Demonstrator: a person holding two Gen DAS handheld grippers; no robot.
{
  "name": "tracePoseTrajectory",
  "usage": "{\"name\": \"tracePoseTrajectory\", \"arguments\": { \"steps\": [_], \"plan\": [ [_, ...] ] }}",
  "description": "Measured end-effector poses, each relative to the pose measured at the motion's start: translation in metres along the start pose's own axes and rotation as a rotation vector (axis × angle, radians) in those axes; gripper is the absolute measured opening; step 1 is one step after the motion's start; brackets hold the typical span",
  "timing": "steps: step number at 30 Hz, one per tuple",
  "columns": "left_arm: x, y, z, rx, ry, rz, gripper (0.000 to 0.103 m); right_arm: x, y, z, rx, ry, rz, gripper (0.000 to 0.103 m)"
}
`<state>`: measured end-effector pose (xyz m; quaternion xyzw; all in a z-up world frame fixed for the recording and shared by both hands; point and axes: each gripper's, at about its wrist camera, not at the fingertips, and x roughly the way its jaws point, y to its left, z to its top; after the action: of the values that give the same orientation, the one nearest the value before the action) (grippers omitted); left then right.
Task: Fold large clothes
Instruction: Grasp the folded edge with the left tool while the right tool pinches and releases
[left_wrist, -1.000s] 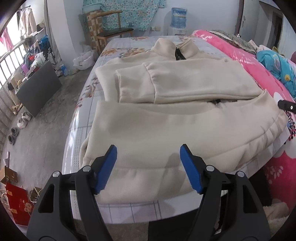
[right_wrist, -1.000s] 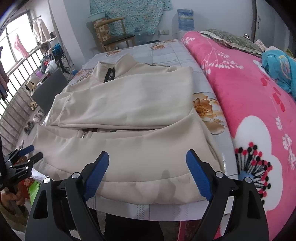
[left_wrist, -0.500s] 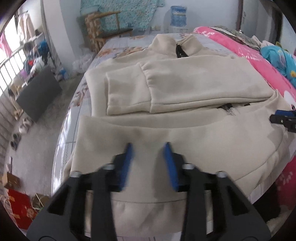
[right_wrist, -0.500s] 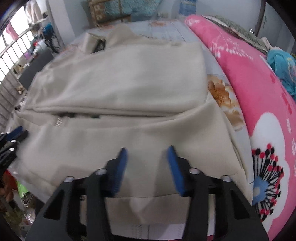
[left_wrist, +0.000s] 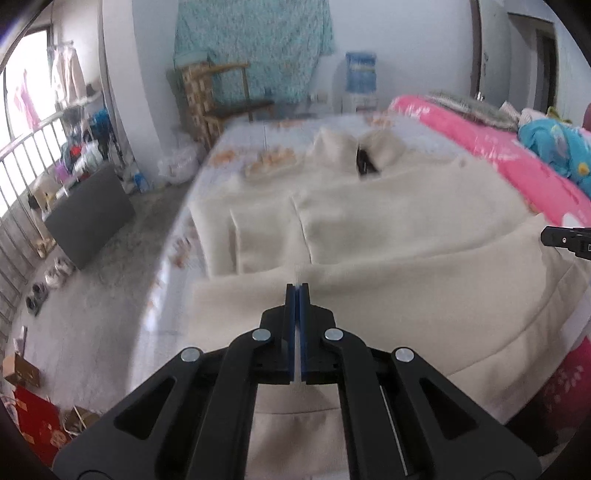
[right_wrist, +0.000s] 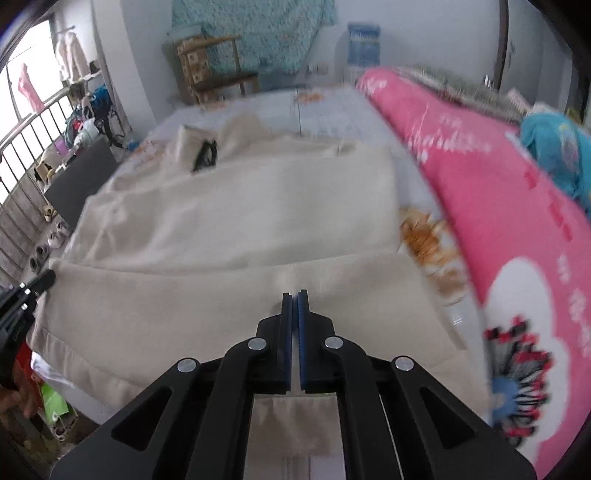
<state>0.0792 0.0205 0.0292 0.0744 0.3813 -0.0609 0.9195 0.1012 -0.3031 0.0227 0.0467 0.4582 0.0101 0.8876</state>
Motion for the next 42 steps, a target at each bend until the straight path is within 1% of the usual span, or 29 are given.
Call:
{"name": "tracePoseTrajectory", "arguments": {
  "steps": [3,4,8,10,11,12,13,14,15,16,17,18,20,24,25,26,27,29,31,32,34,35,36,38,40,42],
  "plan": [
    [0.018,-0.009,-0.008,0.054,0.023,0.046,0.001,0.025,-0.004,-0.007,0.005,0.031,-0.012,0.003],
    [0.017,-0.011,-0.010,0.063,0.015,0.060,0.002,0.026,-0.005,-0.009,0.002,0.012,-0.012,0.003],
    [0.022,-0.011,-0.011,0.047,0.019,0.069,0.002,0.023,-0.005,-0.013,0.003,0.000,-0.003,0.003],
    [0.022,-0.013,-0.011,0.054,0.019,0.082,0.002,0.021,-0.007,-0.013,0.005,0.012,0.005,0.008],
    [0.022,-0.014,-0.012,0.059,0.017,0.088,0.002,0.017,-0.007,-0.012,0.005,0.010,-0.023,0.011],
    [0.022,-0.017,-0.014,0.065,0.017,0.093,0.002,0.012,-0.007,-0.010,-0.001,-0.002,-0.040,0.017],
    [0.021,-0.017,-0.014,0.067,0.017,0.097,0.002,0.002,-0.005,-0.009,-0.013,-0.030,-0.040,0.021],
    [0.021,-0.017,-0.014,0.068,0.019,0.099,0.002,-0.007,-0.002,-0.009,-0.019,-0.055,-0.031,0.032],
    [0.021,-0.017,-0.014,0.069,0.021,0.100,0.002,-0.016,0.001,-0.009,-0.027,-0.083,-0.018,0.039],
    [0.019,-0.017,-0.015,0.070,0.023,0.100,0.002,-0.026,0.007,-0.010,-0.046,-0.113,0.004,0.041],
    [0.019,-0.017,-0.014,0.070,0.026,0.099,0.002,-0.030,0.012,-0.011,-0.063,-0.122,0.021,0.042],
    [0.019,-0.017,-0.014,0.070,0.028,0.099,0.002,-0.031,0.017,-0.012,-0.080,-0.117,0.035,0.043],
    [0.019,-0.017,-0.013,0.071,0.032,0.101,0.002,-0.021,0.029,-0.017,-0.117,-0.074,0.084,0.043],
    [0.021,-0.017,-0.012,0.071,0.038,0.101,0.002,0.012,0.039,-0.025,-0.140,0.020,0.103,0.043],
    [0.021,-0.017,-0.012,0.071,0.040,0.098,0.003,0.020,0.040,-0.029,-0.140,0.041,0.093,0.043],
    [0.021,-0.016,-0.012,0.070,0.042,0.093,0.003,0.017,0.043,-0.030,-0.157,0.011,0.083,0.044],
    [0.020,-0.014,-0.011,0.065,0.044,0.081,0.004,0.014,0.046,-0.030,-0.169,0.011,0.073,0.044],
    [0.016,-0.005,-0.010,0.034,0.047,0.040,0.007,0.010,0.045,-0.029,-0.156,0.019,0.078,0.044],
    [0.010,0.006,-0.008,-0.007,0.031,0.014,0.011,0.008,0.043,-0.031,-0.159,0.020,0.083,0.044],
    [0.008,0.010,-0.008,-0.020,0.024,0.016,0.012,0.009,0.043,-0.031,-0.158,0.022,0.084,0.044],
    [0.009,0.018,-0.009,-0.027,0.029,0.069,0.012,0.006,0.044,-0.032,-0.158,0.023,0.081,0.044],
    [0.010,0.023,-0.009,-0.041,0.036,0.081,0.012,0.006,0.043,-0.032,-0.158,0.023,0.081,0.044],
    [0.012,0.030,-0.009,-0.069,0.042,0.088,0.012,0.007,0.044,-0.031,-0.157,0.024,0.080,0.044],
    [0.015,0.043,-0.009,-0.117,0.058,0.078,0.012,0.005,0.044,-0.032,-0.156,0.025,0.081,0.044],
    [0.016,0.049,-0.008,-0.131,0.054,0.074,0.012,0.010,0.047,-0.032,-0.157,0.026,0.080,0.044],
    [0.018,0.051,-0.007,-0.123,0.046,0.091,0.012,0.011,0.048,-0.032,-0.157,0.027,0.079,0.044]
  ]
}}
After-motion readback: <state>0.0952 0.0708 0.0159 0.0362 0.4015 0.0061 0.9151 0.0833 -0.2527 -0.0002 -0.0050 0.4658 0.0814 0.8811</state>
